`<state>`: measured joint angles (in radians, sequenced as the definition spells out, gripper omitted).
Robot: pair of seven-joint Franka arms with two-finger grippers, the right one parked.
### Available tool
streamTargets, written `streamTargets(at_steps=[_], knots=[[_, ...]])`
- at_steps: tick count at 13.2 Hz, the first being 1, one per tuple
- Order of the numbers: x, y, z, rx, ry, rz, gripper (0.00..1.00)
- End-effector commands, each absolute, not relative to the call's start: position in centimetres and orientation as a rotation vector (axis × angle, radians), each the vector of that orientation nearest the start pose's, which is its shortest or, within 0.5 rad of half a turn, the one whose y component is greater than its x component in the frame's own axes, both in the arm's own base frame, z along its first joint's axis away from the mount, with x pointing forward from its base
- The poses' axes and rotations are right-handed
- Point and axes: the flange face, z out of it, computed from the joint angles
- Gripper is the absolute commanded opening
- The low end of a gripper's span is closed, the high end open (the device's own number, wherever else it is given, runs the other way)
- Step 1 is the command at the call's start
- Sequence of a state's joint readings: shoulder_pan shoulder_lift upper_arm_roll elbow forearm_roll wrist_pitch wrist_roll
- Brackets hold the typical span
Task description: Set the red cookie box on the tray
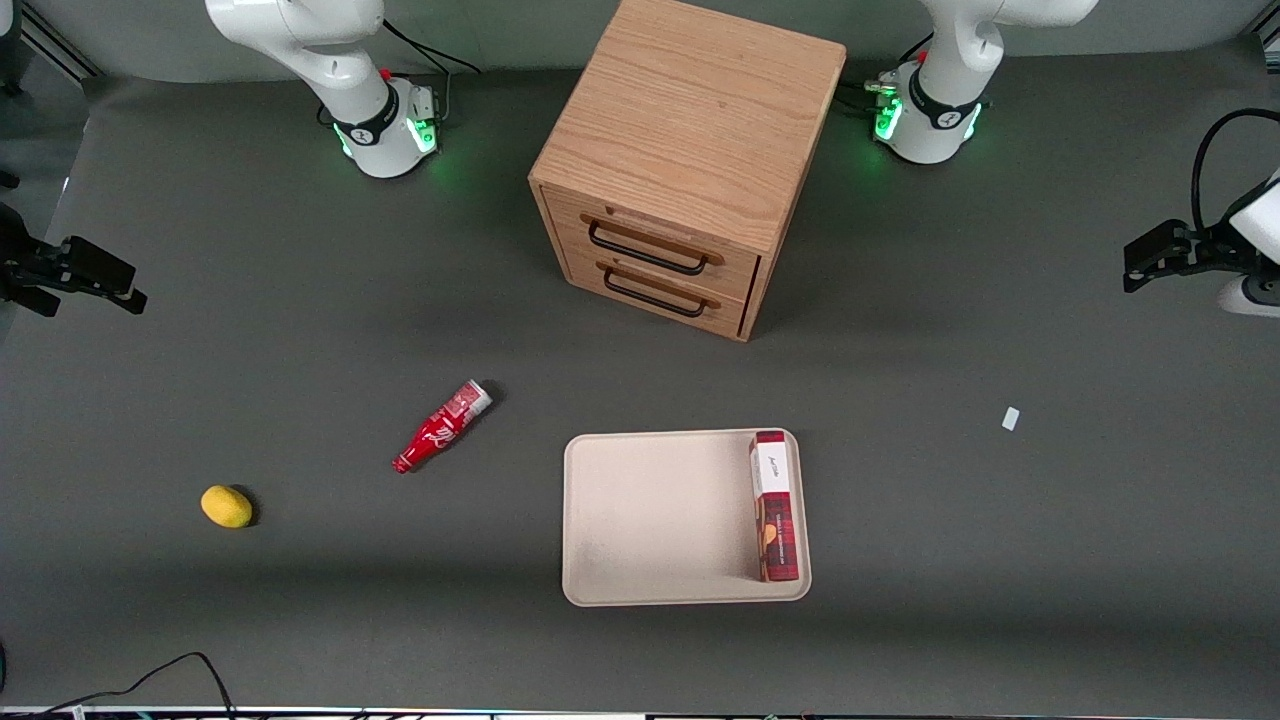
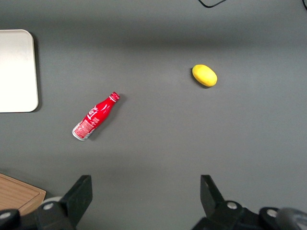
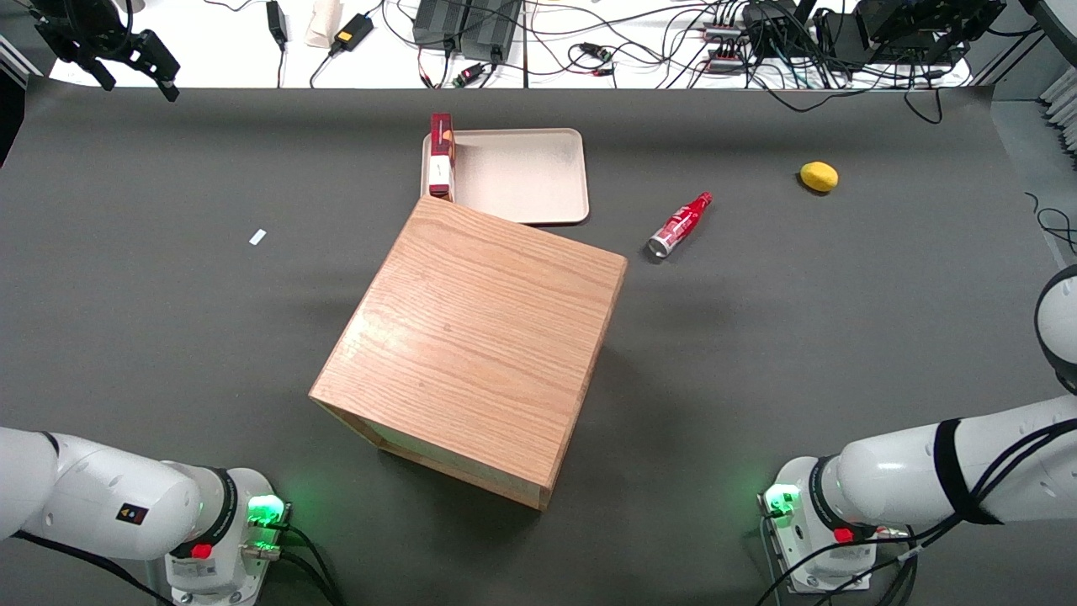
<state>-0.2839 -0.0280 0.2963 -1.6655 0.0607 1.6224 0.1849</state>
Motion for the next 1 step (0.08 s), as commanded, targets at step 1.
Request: streamTargets(at_steps=[1], knots=[[54.96, 1.23, 60.62, -3.083, 0.283, 0.04, 1.0]])
